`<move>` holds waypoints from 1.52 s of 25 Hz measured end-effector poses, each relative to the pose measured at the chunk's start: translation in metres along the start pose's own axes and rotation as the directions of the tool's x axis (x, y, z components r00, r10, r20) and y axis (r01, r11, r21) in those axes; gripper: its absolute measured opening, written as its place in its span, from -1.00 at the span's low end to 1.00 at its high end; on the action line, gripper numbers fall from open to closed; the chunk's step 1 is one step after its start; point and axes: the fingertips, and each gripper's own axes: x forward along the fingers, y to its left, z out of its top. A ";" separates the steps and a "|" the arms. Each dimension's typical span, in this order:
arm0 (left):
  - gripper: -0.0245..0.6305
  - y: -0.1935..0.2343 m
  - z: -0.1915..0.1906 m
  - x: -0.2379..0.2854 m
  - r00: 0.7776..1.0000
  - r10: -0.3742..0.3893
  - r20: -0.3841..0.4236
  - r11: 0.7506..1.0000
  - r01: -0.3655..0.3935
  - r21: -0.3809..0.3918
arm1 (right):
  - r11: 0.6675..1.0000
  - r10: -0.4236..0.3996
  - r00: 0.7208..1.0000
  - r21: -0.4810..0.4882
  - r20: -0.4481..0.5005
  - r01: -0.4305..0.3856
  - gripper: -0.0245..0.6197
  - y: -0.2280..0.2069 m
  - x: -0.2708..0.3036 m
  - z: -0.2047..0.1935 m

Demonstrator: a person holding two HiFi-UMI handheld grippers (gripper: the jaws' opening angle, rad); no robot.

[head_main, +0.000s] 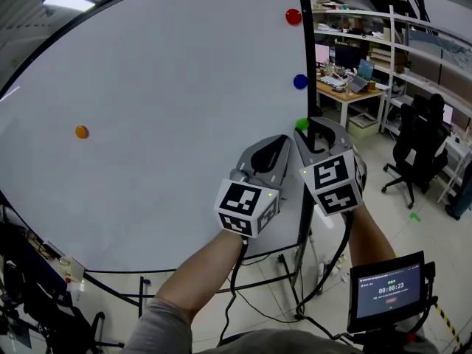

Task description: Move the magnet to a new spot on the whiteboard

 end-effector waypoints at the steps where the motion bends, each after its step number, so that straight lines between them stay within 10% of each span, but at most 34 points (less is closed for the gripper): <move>1: -0.92 0.000 0.000 0.000 1.000 -0.001 0.000 1.000 0.001 -0.001 | 1.000 -0.001 1.000 -0.008 0.004 0.001 -0.52 0.001 0.000 0.001; 25: -0.92 0.021 0.011 -0.065 1.000 0.016 0.007 1.000 -0.016 -0.016 | 0.999 -0.038 0.998 -0.030 0.056 0.040 -0.64 0.056 -0.023 0.035; 38: -0.92 0.068 0.037 -0.143 0.981 0.172 -0.092 0.984 -0.168 0.049 | 0.991 0.125 0.985 0.042 0.117 -0.131 -0.90 0.139 -0.026 0.090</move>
